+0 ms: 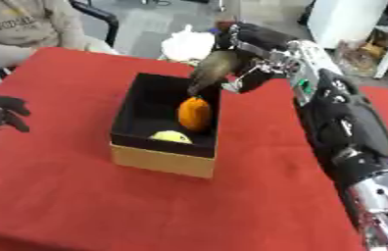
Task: Pick up objects on the table and place them in the box.
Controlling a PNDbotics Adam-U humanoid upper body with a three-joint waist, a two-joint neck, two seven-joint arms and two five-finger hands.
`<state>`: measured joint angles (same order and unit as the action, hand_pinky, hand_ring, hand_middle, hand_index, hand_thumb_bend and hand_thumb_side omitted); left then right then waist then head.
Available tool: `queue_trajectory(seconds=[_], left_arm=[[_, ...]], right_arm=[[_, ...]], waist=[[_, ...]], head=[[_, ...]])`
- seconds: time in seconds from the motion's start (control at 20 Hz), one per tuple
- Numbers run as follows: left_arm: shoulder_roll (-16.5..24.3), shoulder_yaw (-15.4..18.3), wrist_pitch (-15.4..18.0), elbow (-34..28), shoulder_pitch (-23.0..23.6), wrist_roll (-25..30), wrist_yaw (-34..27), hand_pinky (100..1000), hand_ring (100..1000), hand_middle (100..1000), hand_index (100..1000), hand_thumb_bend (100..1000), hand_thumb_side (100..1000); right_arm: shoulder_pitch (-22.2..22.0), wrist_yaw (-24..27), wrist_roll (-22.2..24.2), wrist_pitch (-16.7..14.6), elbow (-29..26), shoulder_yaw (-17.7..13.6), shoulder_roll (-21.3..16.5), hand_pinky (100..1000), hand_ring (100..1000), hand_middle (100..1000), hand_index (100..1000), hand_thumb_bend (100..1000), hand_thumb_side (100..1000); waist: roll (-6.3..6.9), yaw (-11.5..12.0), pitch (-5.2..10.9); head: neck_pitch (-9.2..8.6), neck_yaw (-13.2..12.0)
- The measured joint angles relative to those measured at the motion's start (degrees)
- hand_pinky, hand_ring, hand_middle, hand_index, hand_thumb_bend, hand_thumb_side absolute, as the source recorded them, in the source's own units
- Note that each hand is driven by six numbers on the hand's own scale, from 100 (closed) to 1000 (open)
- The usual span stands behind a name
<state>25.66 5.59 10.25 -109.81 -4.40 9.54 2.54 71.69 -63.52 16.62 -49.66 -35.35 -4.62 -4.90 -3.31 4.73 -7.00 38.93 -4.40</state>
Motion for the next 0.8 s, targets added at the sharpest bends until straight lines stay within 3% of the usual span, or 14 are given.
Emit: queue_trajectory(seconds=[0.1, 0.2, 0.25, 0.4, 0.5, 0.65, 0.8], left_arm=[[0.0, 0.2, -0.3, 0.0, -0.3, -0.5, -0.2, 600, 529, 600, 767, 180, 830], [-0.1, 0.3, -0.5, 0.0, -0.4, -0.8, -0.5, 601, 529, 601, 768, 180, 833], [-0.2, 0.3, -0.5, 0.0, -0.5, -0.8, -0.5, 601, 529, 601, 768, 181, 835], [-0.5, 0.3, -0.6, 0.0, -0.7, -0.7, -0.5, 603, 531, 603, 769, 182, 842], [-0.5, 0.3, -0.7, 0.0, -0.7, -0.6, -0.5, 603, 531, 603, 769, 182, 845], [-0.5, 0.3, -0.8, 0.0, -0.7, -0.3, -0.5, 605, 532, 605, 770, 181, 851], [-0.5, 0.3, -0.7, 0.0, -0.6, 0.0, -0.3, 606, 532, 605, 771, 181, 854]], right_arm=[[-0.6, -1.4, 0.5, 0.5, -0.3, -0.3, 1.7, 720, 613, 382, 460, 100, 129], [-1.6, -3.3, 0.9, 0.9, -0.3, -0.3, 3.3, 733, 647, 471, 561, 100, 156], [-2.0, -4.3, 1.1, 1.1, -0.3, -0.2, 3.9, 745, 679, 543, 675, 100, 271], [-3.2, -8.0, 1.8, 1.8, -0.1, 0.1, 5.2, 761, 731, 650, 782, 100, 591], [-3.7, -10.4, 2.1, 2.0, 0.3, 0.3, 5.6, 779, 768, 744, 838, 109, 738], [-3.8, -12.8, 2.0, 2.0, 0.5, 0.2, 5.6, 814, 827, 835, 890, 237, 873], [-3.4, -14.0, 1.6, 1.6, 0.5, 0.0, 5.1, 845, 878, 902, 922, 343, 953]], waist=[[0.01, 0.4, -0.1], [0.02, 0.7, -0.16], [0.03, 0.7, -0.23], [0.03, 0.8, -0.41], [0.03, 0.8, -0.43], [0.03, 0.8, -0.43], [-0.01, 0.5, -0.43]], head=[[-0.01, 0.5], [-0.11, 0.7], [-0.17, 0.8], [-0.18, 1.0], [-0.18, 1.0], [-0.18, 1.0], [-0.18, 1.0]])
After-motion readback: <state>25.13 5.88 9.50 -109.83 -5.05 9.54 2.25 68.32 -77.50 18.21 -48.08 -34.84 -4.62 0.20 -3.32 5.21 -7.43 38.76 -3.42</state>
